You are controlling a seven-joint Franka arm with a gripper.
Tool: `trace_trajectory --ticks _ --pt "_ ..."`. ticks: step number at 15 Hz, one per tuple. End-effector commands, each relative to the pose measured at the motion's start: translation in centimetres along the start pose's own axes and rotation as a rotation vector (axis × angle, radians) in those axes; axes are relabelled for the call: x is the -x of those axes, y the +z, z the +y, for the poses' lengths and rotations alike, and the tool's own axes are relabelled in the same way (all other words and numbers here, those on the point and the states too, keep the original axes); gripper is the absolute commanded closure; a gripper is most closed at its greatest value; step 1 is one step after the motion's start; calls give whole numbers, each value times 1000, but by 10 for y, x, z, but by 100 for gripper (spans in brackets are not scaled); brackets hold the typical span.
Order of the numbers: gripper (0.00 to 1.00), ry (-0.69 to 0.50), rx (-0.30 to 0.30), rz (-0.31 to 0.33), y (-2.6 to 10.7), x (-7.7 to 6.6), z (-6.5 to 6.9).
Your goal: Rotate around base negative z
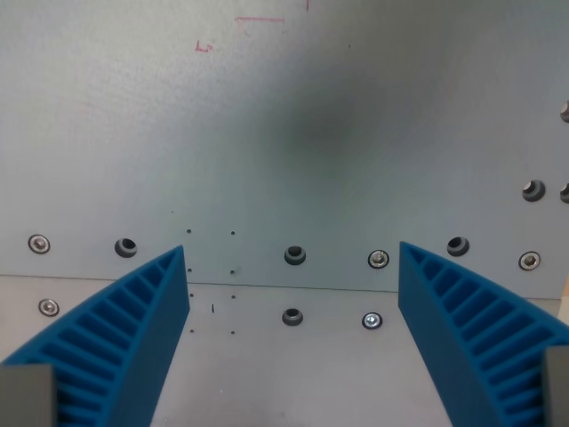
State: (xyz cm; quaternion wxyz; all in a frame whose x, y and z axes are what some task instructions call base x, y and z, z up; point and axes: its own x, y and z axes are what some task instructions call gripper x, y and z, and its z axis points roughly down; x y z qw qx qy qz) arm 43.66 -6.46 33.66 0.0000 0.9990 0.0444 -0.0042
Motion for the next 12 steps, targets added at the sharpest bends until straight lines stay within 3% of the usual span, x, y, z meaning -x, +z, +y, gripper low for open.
trace_trajectory --ticks 1,12 --pt "0 13 1 7 -3 0 0" --pt "0 160 -1 7 -3 0 0"
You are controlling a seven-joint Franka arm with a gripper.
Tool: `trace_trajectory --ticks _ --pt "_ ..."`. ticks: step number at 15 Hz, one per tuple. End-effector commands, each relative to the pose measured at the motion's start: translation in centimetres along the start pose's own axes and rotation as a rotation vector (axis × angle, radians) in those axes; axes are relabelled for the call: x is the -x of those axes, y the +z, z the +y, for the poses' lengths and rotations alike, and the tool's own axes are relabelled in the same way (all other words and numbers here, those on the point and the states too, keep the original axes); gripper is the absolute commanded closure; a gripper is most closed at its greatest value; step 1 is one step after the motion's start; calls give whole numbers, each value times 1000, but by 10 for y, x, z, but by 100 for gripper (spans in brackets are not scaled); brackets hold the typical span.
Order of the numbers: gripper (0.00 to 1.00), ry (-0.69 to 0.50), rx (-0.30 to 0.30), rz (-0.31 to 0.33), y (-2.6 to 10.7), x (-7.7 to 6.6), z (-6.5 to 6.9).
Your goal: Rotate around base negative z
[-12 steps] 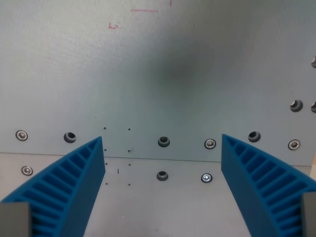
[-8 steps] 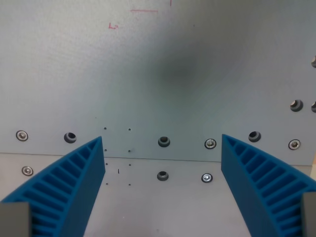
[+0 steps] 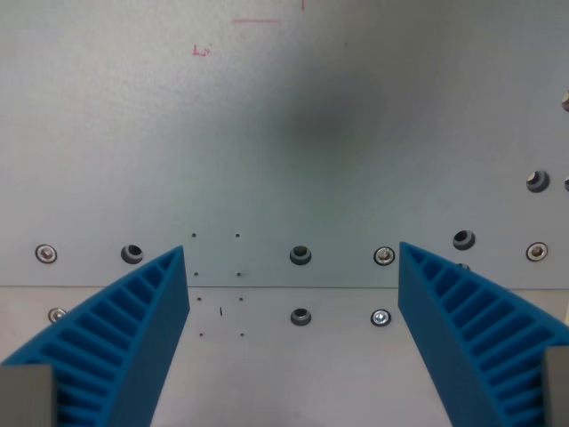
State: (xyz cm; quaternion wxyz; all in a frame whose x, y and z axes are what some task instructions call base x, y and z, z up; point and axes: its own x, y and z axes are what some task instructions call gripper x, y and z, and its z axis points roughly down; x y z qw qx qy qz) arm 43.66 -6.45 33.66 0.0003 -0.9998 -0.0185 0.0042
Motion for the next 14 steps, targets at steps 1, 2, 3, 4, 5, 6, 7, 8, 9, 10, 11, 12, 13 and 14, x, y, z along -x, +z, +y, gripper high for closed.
trace_trajectory --ticks 1,2,3,4,5,6,7,8,9,10,11,12,13,14 --pt "0 121 0 7 -3 0 0" --pt "0 135 0 7 -3 0 0" --pt "0 148 0 7 -3 0 0" --pt "0 161 -1 7 -3 0 0" --pt "0 175 -1 7 -3 0 0" --pt "0 188 -1 7 -3 0 0" --pt "0 201 -1 7 -3 0 0" --pt "0 215 -1 7 -3 0 0" --pt "0 228 -1 7 -3 0 0" --pt "0 241 -2 7 -3 0 0" --pt "0 255 -2 7 -3 0 0" --pt "0 268 -2 7 -3 0 0" --pt "0 281 -2 7 -3 0 0" --pt "0 295 -2 7 -3 0 0"
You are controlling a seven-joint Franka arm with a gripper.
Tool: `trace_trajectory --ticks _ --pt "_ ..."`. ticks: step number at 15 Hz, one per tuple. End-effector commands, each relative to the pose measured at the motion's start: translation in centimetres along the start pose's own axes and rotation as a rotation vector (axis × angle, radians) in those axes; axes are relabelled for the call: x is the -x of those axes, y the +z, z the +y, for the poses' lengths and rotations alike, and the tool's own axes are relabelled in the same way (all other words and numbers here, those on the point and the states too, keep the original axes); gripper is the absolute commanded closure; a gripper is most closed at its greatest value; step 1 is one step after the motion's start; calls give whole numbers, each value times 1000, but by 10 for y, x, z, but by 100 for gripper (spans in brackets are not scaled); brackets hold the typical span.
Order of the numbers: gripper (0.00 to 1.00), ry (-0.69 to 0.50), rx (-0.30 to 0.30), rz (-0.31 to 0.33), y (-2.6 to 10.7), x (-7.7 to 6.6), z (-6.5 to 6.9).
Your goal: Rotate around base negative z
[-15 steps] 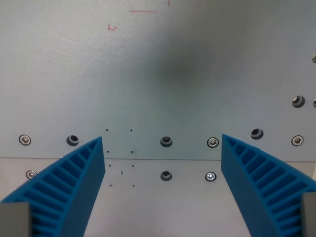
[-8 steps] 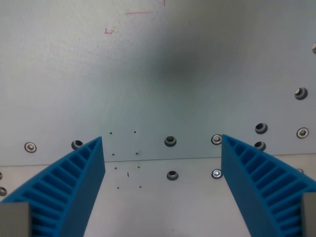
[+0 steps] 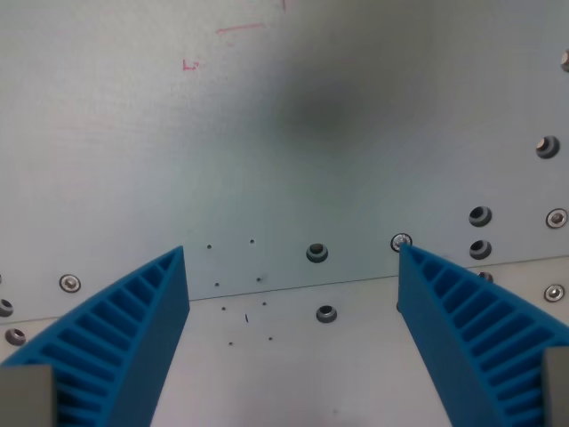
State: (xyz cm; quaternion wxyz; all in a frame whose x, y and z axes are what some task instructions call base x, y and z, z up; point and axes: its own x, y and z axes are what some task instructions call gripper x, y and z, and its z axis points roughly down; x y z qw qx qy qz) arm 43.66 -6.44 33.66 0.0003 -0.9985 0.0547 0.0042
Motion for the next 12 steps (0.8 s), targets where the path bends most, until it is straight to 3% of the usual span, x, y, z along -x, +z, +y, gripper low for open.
trace_trajectory --ticks 1,12 --pt "0 162 -2 7 -3 0 0" --pt "0 308 -4 7 -3 0 0"
